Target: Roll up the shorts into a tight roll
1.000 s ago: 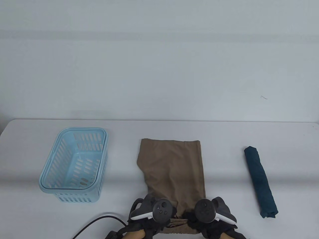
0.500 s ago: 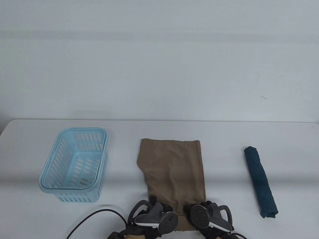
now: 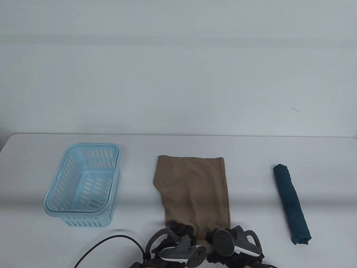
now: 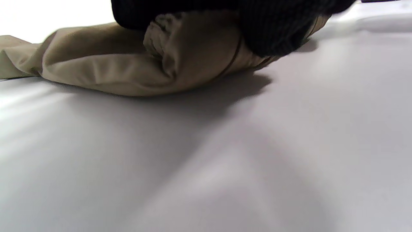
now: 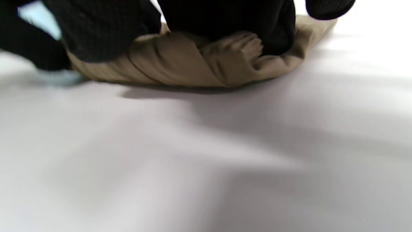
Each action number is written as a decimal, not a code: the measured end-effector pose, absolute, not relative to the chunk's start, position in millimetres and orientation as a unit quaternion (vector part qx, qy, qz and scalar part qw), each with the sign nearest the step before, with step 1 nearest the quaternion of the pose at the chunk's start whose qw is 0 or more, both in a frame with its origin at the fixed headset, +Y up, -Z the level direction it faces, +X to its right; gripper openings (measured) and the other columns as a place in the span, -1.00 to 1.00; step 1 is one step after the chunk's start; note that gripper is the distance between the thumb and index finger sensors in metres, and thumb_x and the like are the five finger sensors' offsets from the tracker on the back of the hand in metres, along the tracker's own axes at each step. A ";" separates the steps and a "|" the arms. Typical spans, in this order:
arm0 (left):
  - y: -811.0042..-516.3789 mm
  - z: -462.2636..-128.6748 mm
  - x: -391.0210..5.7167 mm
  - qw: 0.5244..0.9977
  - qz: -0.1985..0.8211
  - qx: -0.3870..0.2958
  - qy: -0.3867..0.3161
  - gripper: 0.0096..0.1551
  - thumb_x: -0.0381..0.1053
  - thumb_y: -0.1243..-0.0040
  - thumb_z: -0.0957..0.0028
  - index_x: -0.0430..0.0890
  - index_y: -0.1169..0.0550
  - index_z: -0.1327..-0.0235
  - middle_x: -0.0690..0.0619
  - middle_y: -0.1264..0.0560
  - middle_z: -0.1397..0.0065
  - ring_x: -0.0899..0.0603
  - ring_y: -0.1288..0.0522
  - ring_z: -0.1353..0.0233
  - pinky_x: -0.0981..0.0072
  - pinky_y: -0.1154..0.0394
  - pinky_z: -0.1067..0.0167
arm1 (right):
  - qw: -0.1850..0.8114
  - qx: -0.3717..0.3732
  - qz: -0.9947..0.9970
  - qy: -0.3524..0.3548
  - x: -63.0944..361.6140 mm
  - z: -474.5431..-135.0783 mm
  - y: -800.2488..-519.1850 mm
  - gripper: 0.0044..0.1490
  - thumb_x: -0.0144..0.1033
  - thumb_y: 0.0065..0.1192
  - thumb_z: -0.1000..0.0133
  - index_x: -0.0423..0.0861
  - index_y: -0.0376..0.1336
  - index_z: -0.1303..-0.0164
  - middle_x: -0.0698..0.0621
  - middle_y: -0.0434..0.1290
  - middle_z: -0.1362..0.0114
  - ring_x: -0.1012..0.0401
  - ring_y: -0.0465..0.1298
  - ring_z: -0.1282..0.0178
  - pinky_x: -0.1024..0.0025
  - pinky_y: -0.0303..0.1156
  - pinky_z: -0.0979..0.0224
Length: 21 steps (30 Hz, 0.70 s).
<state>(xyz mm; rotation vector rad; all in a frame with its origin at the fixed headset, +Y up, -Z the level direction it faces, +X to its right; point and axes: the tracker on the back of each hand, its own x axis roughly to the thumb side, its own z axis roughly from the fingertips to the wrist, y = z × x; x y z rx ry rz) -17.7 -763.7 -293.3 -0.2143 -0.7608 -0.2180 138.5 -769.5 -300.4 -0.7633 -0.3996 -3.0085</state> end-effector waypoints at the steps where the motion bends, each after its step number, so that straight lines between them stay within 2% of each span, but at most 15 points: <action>1: -762.9 -294.5 -18.6 0.917 -0.094 -0.114 -0.370 -0.27 0.08 -0.15 -0.07 -0.28 -0.38 -0.42 -0.34 -0.13 -0.62 -0.48 -0.16 -0.55 -0.50 -0.01 -0.39 | 0.015 -0.250 -0.961 -0.116 136.2 -299.1 -768.4 -0.10 0.03 0.22 0.00 -0.09 0.16 -0.54 -0.14 0.29 -0.55 -0.13 0.26 -0.52 -0.33 0.03 -0.54; 8: -757.4 -305.6 -30.8 0.922 -0.035 -0.173 -0.345 -0.31 0.06 -0.05 -0.11 -0.24 -0.35 -0.45 -0.29 -0.37 -0.51 -0.42 -0.41 -0.46 -0.51 -0.14 -0.36 | -0.049 -0.244 -0.955 -0.162 142.0 -303.0 -767.1 -0.18 -0.02 0.06 -0.10 -0.11 0.15 -0.56 -0.15 0.24 -0.59 -0.16 0.19 -0.55 -0.33 -0.02 -0.55; 12: -754.1 -313.9 -40.3 0.923 0.034 -0.197 -0.329 -0.33 0.01 0.02 -0.11 -0.26 -0.36 -0.44 -0.30 -0.46 -0.48 -0.41 -0.51 -0.41 -0.53 -0.20 -0.33 | -0.125 -0.220 -0.950 -0.183 150.7 -308.7 -768.6 -0.23 -0.04 -0.07 -0.14 -0.12 0.19 -0.54 -0.15 0.29 -0.56 -0.15 0.24 -0.51 -0.26 0.06 -0.52; 16: -753.2 -319.3 -46.6 0.927 0.077 -0.183 -0.317 -0.38 -0.03 0.07 -0.09 -0.25 -0.42 -0.39 -0.27 -0.56 -0.40 -0.37 -0.60 -0.33 -0.51 -0.24 -0.32 | -0.187 -0.192 -0.944 -0.192 155.4 -313.2 -771.3 -0.27 -0.07 -0.13 -0.15 -0.15 0.25 -0.46 -0.18 0.35 -0.47 -0.14 0.27 -0.43 -0.24 0.09 -0.50; 21: -753.8 -321.0 -44.2 0.931 0.063 -0.161 -0.322 -0.41 -0.06 0.14 -0.09 -0.21 -0.44 -0.35 -0.16 -0.67 -0.24 -0.26 -0.72 -0.17 -0.48 -0.26 -0.32 | -0.178 -0.171 -0.953 -0.177 153.2 -316.5 -773.0 -0.33 -0.08 -0.16 -0.15 -0.14 0.35 -0.31 -0.14 0.47 -0.28 -0.06 0.41 -0.24 -0.19 0.22 -0.42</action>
